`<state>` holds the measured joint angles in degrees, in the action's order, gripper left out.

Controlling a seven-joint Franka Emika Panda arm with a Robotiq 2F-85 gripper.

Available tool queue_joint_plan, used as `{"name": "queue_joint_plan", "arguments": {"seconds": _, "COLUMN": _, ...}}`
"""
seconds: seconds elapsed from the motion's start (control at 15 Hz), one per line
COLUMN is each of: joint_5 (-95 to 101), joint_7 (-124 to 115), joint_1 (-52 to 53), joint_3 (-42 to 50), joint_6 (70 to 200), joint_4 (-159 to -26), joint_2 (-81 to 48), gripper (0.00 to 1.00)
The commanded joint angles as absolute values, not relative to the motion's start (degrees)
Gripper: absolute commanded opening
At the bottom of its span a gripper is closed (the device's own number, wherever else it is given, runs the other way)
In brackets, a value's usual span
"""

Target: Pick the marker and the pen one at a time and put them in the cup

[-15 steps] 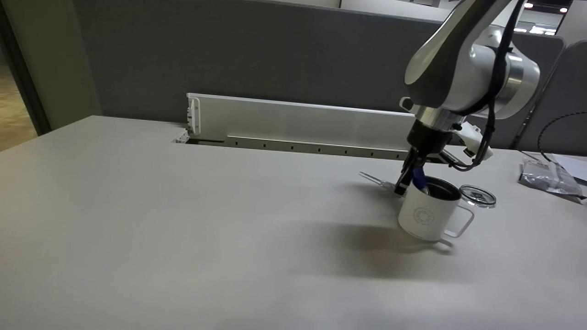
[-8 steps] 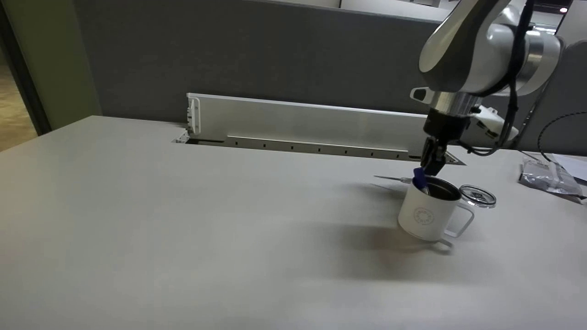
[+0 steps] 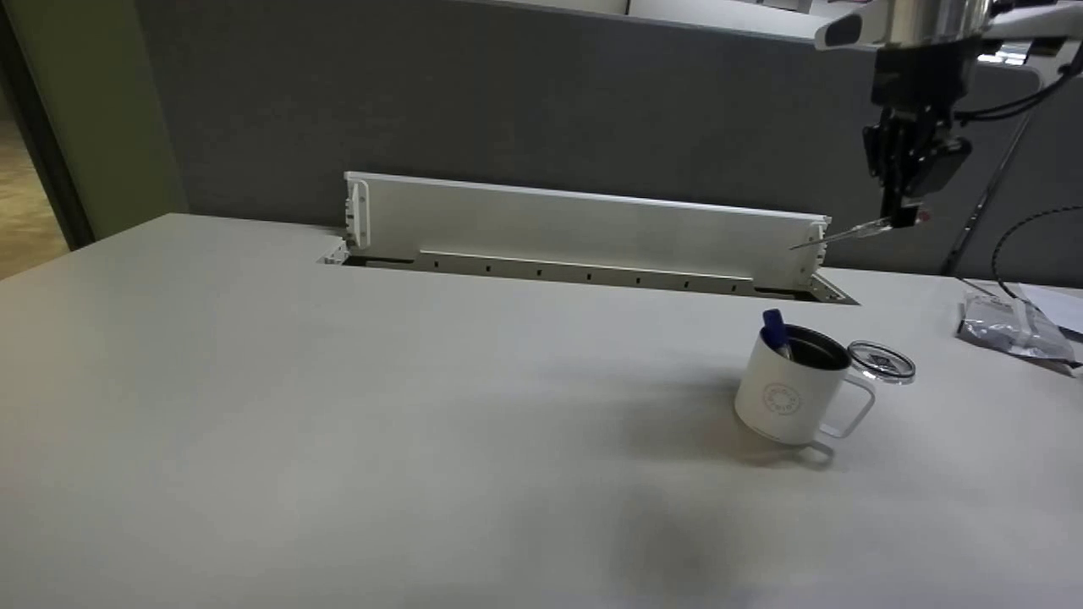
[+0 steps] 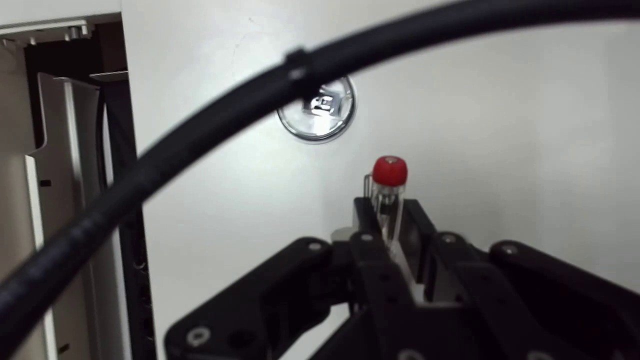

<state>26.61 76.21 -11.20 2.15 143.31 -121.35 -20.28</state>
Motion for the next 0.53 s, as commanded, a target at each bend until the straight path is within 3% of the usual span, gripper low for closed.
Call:
{"name": "queue_joint_plan", "arguments": {"seconds": 0.0, "joint_5": 30.5, "joint_7": 82.7, "joint_1": -8.6, "joint_3": 2.8, "joint_6": 136.8, "joint_4": -133.0, "joint_2": -6.5, "gripper": 0.07}}
{"name": "queue_joint_plan", "arguments": {"seconds": 0.2, "joint_5": 33.6, "joint_7": 81.3, "joint_1": -7.0, "joint_3": 3.1, "joint_6": 138.2, "joint_4": -138.9, "joint_2": -0.3, "gripper": 0.07}}
{"name": "queue_joint_plan", "arguments": {"seconds": 0.27, "joint_5": 31.4, "joint_7": 82.9, "joint_1": -7.1, "joint_3": 3.1, "joint_6": 136.6, "joint_4": -133.7, "joint_2": -5.3, "gripper": 0.28}}
{"name": "queue_joint_plan", "arguments": {"seconds": 0.47, "joint_5": 32.1, "joint_7": 82.9, "joint_1": -6.5, "joint_3": 3.1, "joint_6": 136.9, "joint_4": -137.7, "joint_2": -1.2, "gripper": 0.28}}
